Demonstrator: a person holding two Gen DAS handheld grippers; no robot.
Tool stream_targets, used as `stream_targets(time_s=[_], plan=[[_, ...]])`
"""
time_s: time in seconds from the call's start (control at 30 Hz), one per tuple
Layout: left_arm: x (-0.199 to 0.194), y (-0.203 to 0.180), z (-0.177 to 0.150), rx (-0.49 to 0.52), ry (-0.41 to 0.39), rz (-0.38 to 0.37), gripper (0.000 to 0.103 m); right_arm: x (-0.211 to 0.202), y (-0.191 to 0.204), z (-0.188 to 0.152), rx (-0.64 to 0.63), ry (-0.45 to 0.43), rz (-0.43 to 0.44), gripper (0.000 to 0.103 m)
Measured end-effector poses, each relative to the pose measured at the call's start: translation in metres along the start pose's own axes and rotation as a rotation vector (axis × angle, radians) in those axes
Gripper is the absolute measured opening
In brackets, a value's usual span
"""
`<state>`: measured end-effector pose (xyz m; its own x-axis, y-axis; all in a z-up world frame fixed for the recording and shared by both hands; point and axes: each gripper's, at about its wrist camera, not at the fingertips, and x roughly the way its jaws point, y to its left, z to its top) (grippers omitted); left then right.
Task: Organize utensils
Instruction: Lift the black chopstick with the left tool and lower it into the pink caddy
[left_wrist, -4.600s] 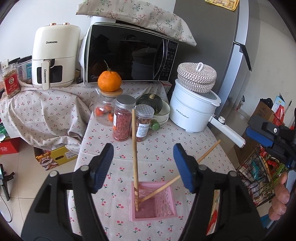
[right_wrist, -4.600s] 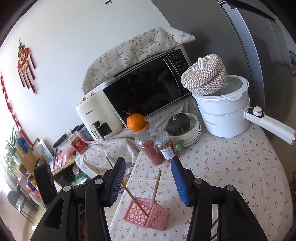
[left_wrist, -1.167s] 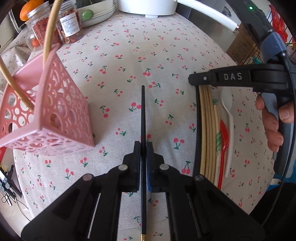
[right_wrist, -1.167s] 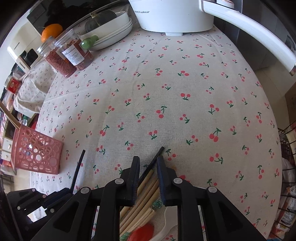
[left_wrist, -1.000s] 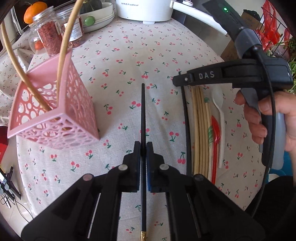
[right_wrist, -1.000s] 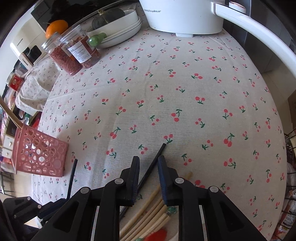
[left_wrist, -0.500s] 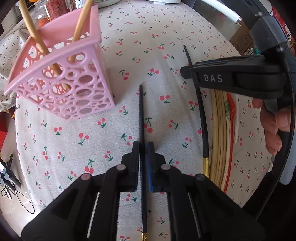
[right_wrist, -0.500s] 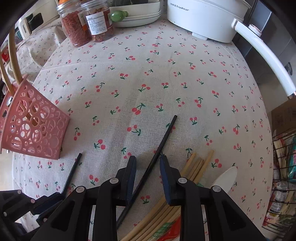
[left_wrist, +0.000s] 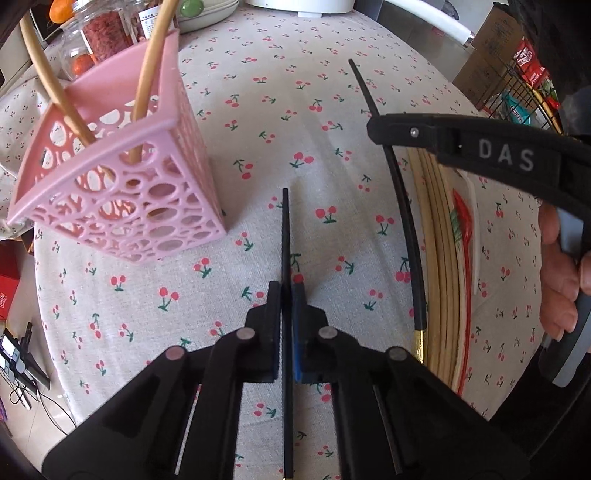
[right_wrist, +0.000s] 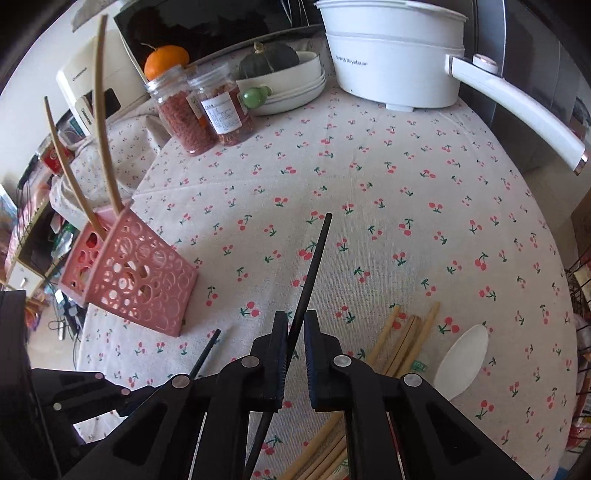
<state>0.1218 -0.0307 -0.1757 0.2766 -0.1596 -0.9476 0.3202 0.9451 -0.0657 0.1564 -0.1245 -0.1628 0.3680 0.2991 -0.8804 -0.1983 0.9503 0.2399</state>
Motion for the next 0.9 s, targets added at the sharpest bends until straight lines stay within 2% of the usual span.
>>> stream_targets(time_s=[0.23, 0.37, 0.57, 0.9], plan=[[-0.061, -0.007, -0.009, 0.021, -0.168, -0.04, 0.006, -0.072, 0.005, -0.008, -0.039, -0.185, 0.064, 0.007], [-0.095, -0.001, -0.019, 0.024, -0.253, -0.063, 0.006, -0.106, 0.009, -0.017, -0.061, -0.262, 0.086, 0.007], [-0.135, 0.011, -0.041, 0.019, -0.356, -0.083, 0.006, -0.135, 0.019, -0.033, -0.075, -0.324, 0.122, 0.006], [-0.188, 0.018, -0.046, 0.025, -0.518, -0.049, 0.006, -0.181, 0.047, -0.039, -0.151, -0.481, 0.163, 0.006]])
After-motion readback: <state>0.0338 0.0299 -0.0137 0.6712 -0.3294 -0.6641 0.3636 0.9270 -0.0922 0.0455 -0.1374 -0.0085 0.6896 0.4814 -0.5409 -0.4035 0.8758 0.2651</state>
